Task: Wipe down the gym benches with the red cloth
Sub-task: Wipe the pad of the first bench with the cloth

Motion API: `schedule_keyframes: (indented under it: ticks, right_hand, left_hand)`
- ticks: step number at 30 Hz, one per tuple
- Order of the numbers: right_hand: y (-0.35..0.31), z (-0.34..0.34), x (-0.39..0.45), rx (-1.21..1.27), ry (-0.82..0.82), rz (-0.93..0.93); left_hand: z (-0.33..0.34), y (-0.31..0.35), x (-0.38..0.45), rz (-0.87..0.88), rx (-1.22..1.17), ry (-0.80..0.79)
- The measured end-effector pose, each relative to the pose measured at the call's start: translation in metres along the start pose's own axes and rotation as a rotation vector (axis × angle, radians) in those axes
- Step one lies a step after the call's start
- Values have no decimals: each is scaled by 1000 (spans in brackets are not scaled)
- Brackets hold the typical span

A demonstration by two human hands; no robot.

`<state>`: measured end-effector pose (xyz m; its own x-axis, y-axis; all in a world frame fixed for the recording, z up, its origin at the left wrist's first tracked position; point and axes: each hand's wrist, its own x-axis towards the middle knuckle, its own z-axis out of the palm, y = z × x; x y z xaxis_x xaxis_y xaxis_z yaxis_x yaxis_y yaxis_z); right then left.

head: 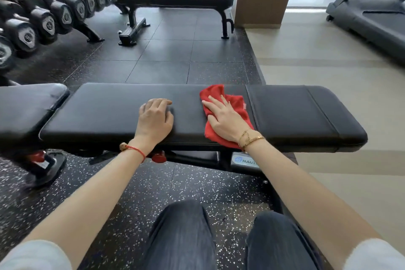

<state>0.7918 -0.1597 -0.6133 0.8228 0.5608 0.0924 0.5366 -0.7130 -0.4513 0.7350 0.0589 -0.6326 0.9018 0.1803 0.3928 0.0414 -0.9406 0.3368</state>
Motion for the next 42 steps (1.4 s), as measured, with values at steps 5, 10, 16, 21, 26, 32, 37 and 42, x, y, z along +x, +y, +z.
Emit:
schedule_keyframes:
  ticks: [5, 10, 16, 21, 26, 32, 37, 42]
  right_hand:
    - [14, -8, -30, -8, 47, -73]
    - [31, -18, 2, -25, 104, 225]
    - [-24, 17, 65, -24, 74, 241]
    - [-54, 33, 52, 35, 49, 64]
    - [-36, 27, 6, 77, 114, -2]
    - [4, 2, 26, 20, 164, 208]
    - [-10, 3, 78, 12, 128, 304]
    - [-52, 30, 102, 22, 37, 104]
  left_hand:
    - [-7, -25, 2, 33, 9, -34]
    - [-11, -37, 8, 12, 22, -68]
    - [-8, -35, 8, -21, 19, -62]
    - [-4, -36, 8, -20, 46, -53]
    - [-2, -36, 6, -18, 62, -48]
    - [-4, -36, 4, -16, 38, -51]
    - [-2, -38, 5, -46, 25, -23]
    - [-6, -38, 7, -66, 4, -23]
